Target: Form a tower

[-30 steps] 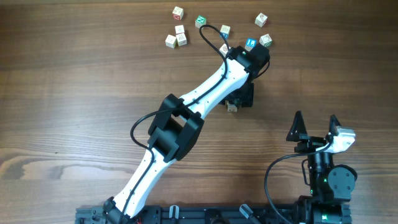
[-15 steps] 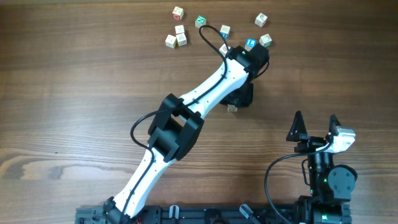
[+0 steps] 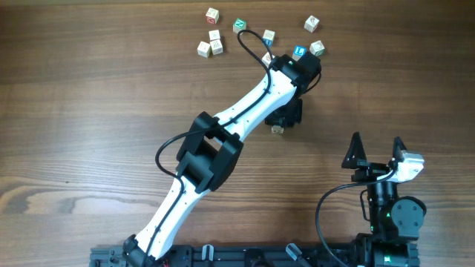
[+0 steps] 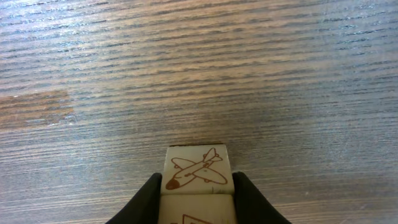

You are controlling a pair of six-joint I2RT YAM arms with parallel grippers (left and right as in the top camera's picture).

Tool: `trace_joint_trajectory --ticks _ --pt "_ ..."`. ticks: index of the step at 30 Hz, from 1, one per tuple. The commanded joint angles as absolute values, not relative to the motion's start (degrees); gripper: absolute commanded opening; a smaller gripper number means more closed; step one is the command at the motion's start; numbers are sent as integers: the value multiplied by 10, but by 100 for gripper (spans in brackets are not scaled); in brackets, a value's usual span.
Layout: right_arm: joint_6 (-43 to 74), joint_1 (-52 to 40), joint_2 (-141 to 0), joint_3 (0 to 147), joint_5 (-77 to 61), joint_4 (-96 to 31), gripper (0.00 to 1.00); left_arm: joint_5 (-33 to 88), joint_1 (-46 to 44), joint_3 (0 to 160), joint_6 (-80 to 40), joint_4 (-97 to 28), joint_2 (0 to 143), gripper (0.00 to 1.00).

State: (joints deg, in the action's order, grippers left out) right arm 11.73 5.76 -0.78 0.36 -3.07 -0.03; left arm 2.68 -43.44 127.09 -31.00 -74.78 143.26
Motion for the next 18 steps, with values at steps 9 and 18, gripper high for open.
trace_joint_trajectory --ticks 9,18 --pt "121 55 -4 3 -39 1 100 32 -433 1263 -314 -748 1440 59" --pt "121 55 -4 3 -39 1 100 32 -433 1263 -314 -748 1440 30"
